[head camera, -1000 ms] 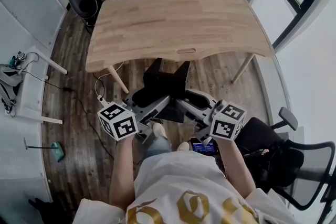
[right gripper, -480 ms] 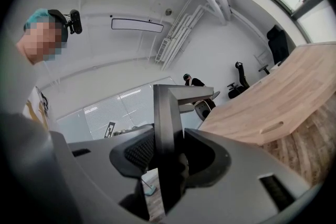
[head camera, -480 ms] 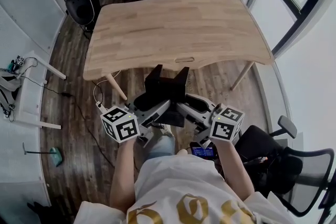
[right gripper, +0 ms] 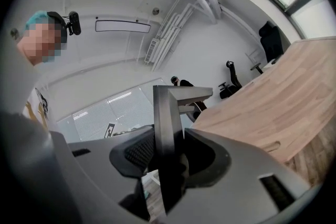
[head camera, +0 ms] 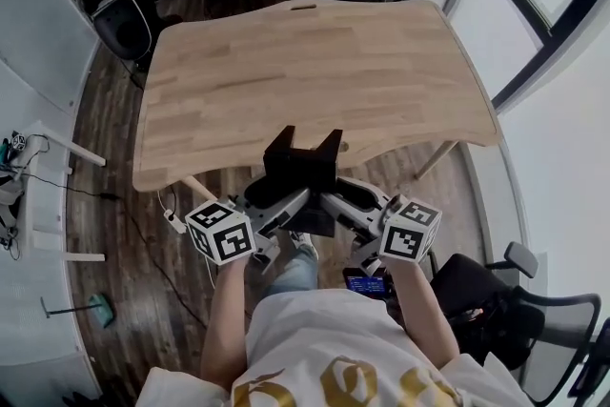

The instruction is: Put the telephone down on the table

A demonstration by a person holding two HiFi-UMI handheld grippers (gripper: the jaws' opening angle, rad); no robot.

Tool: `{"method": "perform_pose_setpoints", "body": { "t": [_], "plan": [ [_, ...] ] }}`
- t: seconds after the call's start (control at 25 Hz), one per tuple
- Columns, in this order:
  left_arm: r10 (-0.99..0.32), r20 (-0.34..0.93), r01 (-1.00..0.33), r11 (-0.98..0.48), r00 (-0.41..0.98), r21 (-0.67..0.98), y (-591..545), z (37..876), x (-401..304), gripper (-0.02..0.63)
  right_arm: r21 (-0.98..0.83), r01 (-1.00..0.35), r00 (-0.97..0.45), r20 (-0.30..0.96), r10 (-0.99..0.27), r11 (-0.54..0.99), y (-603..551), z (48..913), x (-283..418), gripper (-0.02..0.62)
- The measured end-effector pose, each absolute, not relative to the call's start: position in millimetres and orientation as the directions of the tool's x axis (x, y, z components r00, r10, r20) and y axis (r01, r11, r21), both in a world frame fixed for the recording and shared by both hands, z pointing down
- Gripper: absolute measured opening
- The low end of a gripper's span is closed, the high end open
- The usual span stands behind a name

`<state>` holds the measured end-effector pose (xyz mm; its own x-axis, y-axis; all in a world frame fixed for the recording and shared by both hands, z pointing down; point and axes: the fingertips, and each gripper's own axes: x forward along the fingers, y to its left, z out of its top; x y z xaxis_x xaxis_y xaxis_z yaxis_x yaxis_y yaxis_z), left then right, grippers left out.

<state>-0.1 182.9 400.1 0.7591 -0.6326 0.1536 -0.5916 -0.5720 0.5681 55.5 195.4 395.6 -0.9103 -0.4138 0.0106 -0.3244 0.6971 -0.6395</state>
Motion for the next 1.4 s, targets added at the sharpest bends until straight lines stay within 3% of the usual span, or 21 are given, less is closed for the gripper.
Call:
{"method": "perform_pose_setpoints", "body": {
  "t": [0.6, 1.4],
  "plan": [
    [-0.575, 0.202, -0.556, -0.545, 0.793, 0.628, -52.2, 423.9, -60.0, 0.302, -0.704, -0.364, -0.883, 0.054, -0.465, 0.610, -37.2, 417.1, -4.5, 0.156],
    [-0.573, 0.204, -0.558, -0.553, 0.794, 0.619, -115.7, 405.1, -79.8, 0.302, -0.697, -0.356, -0.874, 0.013, -0.485, 0.622, -100.3, 398.6, -24.4, 0.156]
  ]
}}
